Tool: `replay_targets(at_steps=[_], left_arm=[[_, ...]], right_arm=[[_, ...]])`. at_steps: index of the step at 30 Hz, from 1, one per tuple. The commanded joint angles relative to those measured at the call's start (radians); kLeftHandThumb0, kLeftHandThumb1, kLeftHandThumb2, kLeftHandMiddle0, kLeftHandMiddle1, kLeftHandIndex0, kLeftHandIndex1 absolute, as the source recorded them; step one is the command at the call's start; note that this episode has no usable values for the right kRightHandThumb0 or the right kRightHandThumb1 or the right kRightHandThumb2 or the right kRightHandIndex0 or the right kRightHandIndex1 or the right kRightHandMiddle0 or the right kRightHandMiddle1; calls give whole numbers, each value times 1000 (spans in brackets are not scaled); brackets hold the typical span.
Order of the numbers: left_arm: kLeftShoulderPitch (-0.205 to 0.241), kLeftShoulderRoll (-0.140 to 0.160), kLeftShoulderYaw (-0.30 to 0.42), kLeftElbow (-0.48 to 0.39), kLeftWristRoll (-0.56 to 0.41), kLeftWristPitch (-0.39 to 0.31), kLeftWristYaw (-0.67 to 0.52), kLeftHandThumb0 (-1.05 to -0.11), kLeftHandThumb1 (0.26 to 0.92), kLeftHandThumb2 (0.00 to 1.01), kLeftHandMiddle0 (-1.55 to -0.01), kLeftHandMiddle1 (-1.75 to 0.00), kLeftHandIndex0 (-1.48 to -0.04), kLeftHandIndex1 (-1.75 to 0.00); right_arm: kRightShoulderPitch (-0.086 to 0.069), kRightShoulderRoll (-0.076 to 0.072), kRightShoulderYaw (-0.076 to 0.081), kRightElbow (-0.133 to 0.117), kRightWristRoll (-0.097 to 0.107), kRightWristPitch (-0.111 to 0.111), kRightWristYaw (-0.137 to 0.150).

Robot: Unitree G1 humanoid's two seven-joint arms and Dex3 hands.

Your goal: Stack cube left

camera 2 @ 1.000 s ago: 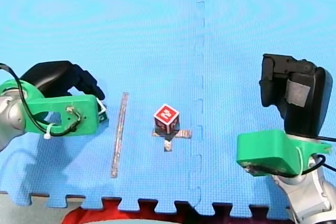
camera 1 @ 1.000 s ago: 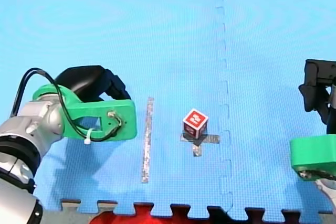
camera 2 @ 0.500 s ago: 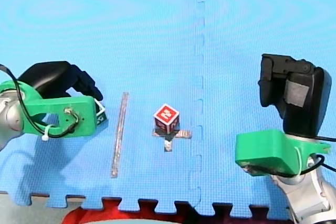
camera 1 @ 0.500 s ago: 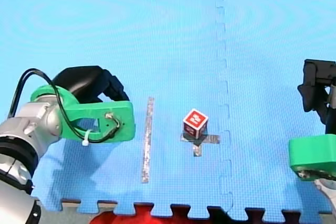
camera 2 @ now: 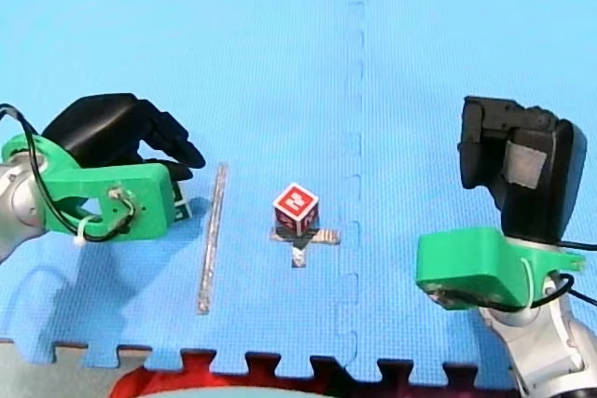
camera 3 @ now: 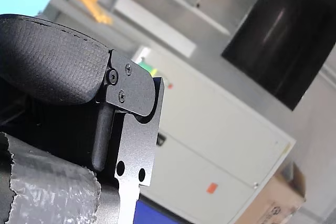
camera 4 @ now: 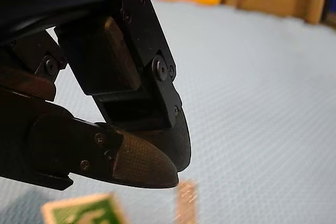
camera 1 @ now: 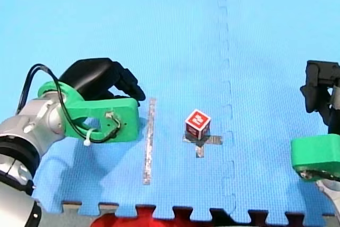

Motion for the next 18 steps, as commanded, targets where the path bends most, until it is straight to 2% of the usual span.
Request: replay_targets(at_steps=[1, 6, 13, 18], left_arm=[[-4, 1, 14, -3, -13, -10, 0, -477, 840, 0, -960, -1746, -1256, -6], [-13, 0, 51, -7, -48, -49, 6, -479, 836, 0, -958, -1746, -1256, -5], [-34, -1, 99, -49, -113, -106, -64, -479, 832, 0, -949, -1746, -1265, -8], [-47, -6, 129, -54, -152, -127, -120, -478, 830, 0, -948, -1746, -1265, -6]], right_arm=[[-5, -1, 0, 12, 5, -7, -3], [-10, -1, 2, 26, 10, -13, -2], [-18, 1, 6, 52, 10, -23, -9], [-18, 4, 7, 55, 19, -25, -3]])
